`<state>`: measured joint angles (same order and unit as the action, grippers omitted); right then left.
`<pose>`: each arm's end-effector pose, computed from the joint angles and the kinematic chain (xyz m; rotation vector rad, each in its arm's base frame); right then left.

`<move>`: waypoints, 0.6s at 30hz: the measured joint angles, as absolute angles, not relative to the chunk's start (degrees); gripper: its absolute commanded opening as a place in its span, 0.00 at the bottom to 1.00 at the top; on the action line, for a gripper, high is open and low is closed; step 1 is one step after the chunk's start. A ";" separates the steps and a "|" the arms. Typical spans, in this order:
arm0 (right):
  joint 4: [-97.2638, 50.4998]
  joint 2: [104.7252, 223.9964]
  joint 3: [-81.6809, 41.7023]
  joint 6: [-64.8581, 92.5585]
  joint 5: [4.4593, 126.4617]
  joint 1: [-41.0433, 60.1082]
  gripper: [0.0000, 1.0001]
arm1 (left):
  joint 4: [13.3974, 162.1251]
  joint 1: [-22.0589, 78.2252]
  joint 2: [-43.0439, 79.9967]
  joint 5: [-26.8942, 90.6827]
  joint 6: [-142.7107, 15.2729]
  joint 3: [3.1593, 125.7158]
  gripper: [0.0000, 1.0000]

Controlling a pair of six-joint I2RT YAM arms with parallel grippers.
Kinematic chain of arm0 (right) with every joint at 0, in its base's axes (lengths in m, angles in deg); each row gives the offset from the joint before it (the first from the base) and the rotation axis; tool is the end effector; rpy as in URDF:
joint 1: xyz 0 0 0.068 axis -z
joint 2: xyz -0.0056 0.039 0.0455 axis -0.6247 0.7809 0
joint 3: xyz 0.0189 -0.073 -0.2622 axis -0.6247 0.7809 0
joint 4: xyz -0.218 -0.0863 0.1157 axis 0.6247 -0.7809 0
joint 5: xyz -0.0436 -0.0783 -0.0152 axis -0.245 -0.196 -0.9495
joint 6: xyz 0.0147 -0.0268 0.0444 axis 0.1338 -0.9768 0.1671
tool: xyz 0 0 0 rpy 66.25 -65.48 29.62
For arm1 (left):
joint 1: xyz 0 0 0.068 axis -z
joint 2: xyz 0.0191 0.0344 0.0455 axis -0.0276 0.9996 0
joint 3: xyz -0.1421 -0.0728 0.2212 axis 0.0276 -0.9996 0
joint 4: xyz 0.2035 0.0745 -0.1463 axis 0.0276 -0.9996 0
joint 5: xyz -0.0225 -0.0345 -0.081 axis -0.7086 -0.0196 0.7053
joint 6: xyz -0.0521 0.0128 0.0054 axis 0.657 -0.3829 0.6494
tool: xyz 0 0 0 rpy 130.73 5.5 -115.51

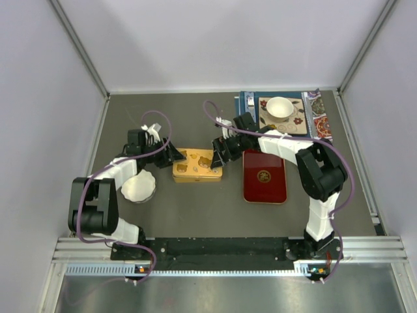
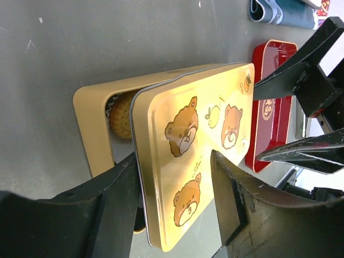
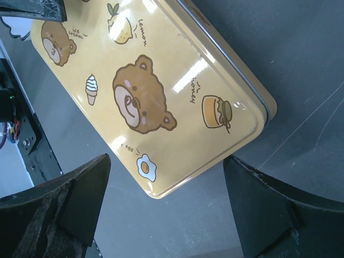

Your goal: Pack the cookies

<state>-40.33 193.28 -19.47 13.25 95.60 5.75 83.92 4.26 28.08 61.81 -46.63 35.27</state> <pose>0.3305 0.2399 0.1898 -0.8689 2.3889 1.1017 0.2915 -0.0357 0.1866 -0.1887 2.3526 -1.0475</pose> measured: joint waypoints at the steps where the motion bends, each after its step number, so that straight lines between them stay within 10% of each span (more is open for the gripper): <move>1: -40.33 193.28 -19.47 13.25 95.60 5.75 0.86 | 83.75 4.26 28.06 61.50 -46.90 35.21 0.60; 18: -40.35 193.28 -19.47 13.06 95.16 5.05 0.86 | 80.62 4.24 25.92 56.71 -49.96 35.10 0.62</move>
<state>-40.35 193.28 -19.47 13.06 95.16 5.05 80.62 4.24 25.92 56.71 -49.96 35.10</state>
